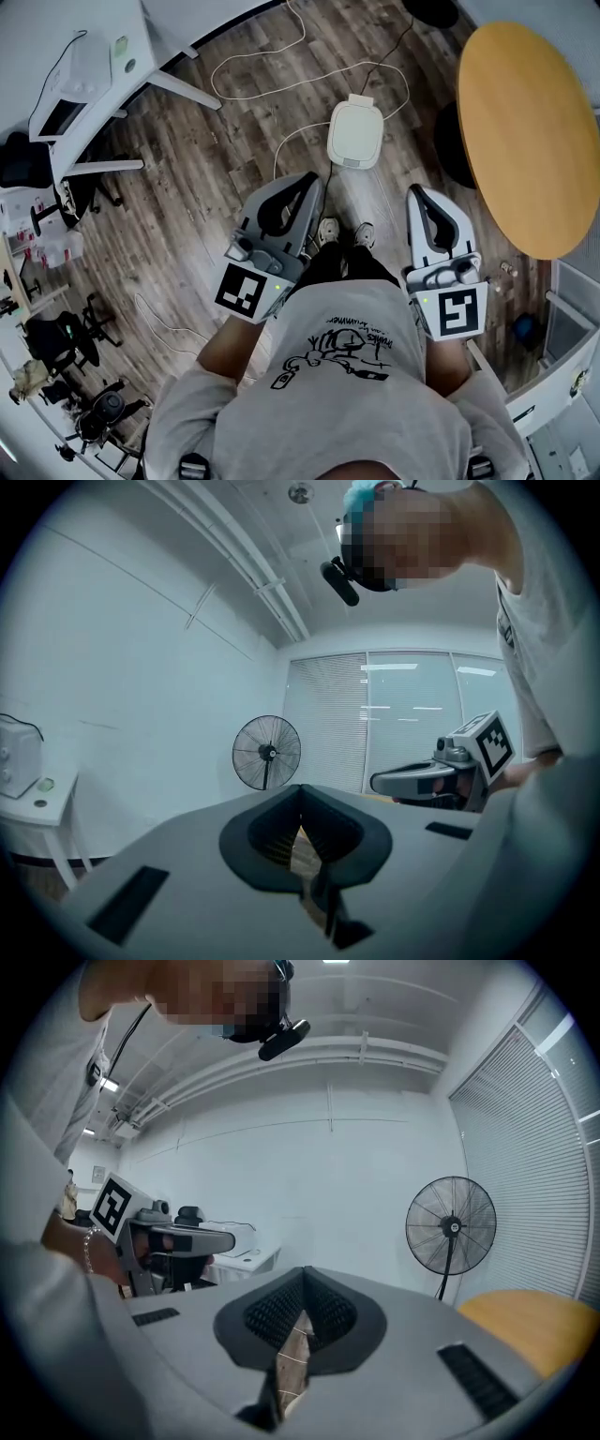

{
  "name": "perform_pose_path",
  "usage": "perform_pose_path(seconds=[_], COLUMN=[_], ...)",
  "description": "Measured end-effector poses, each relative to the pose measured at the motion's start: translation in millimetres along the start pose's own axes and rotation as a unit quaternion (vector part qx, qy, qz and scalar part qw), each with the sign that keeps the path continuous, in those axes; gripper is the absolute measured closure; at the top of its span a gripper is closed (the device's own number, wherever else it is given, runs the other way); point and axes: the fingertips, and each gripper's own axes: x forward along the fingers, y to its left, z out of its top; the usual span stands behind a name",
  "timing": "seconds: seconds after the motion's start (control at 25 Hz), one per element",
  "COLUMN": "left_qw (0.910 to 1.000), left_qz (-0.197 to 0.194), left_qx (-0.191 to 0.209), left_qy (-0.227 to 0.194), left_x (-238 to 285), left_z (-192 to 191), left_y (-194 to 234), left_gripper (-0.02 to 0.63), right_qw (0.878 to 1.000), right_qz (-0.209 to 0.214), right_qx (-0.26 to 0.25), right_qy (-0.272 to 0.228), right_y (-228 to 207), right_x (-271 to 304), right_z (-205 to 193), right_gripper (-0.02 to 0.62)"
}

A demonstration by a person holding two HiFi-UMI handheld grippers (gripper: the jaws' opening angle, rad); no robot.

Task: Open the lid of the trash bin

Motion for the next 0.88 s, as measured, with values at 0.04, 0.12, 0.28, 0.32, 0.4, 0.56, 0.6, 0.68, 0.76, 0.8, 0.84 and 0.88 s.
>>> perform_pose_path(seconds=[0.04,0.12,0.28,0.32,0.4,0.56,0.6,0.68,0.76,0.8,0.84,0.88], left_qw=[1.0,0.9998,0.9994,0.9993,0.9992,0.9986,0.9985,0.9981,0.9976,0.9974,0.9972,0.997], left_qz=[-0.003,-0.008,-0.013,-0.014,-0.015,-0.018,-0.018,-0.02,-0.022,-0.023,-0.023,-0.023], left_qx=[0.003,0.01,0.013,0.011,0.007,0.004,0.003,0.004,0.009,0.01,0.01,0.01], left_qy=[0.007,0.014,0.029,0.032,0.037,0.049,0.052,0.058,0.064,0.068,0.071,0.074], left_x=[3.7,11.1,24.2,27.0,31.4,40.8,42.6,45.1,48.8,50.8,52.4,53.5], left_z=[-5.0,-13.3,-36.5,-44.1,-58.8,-89.7,-97.5,-112.1,-127.6,-136.1,-144.8,-153.3], left_y=[-0.1,0.3,2.8,3.5,5.4,10.2,10.9,11.6,13.2,14.5,16.0,17.6], left_gripper=[0.591,0.591,0.591,0.591,0.591,0.591,0.591,0.591,0.591,0.591,0.591,0.591], right_qw=[1.0,1.0,0.999,0.999,0.999,0.998,0.997,0.996,0.995,0.995,0.994,0.994], right_qz=[0.0,0.004,0.011,0.013,0.02,0.029,0.032,0.036,0.039,0.04,0.04,0.04], right_qx=[0.001,0.0,0.003,0.004,0.005,0.003,0.0,-0.005,-0.008,-0.009,-0.012,-0.014], right_qy=[0.004,0.013,0.031,0.035,0.043,0.061,0.066,0.079,0.091,0.095,0.098,0.101], right_y=[-1.7,-4.2,-9.8,-10.7,-10.6,-9.9,-9.7,-8.9,-9.4,-9.8,-9.6,-8.9], right_x=[3.4,9.6,19.9,22.1,28.0,40.9,43.1,46.6,51.3,54.1,56.9,59.4], right_z=[-4.2,-15.0,-41.2,-48.7,-63.0,-92.1,-100.0,-117.0,-134.6,-143.2,-151.3,-159.3], right_gripper=[0.589,0.589,0.588,0.588,0.588,0.588,0.588,0.588,0.588,0.588,0.588,0.588])
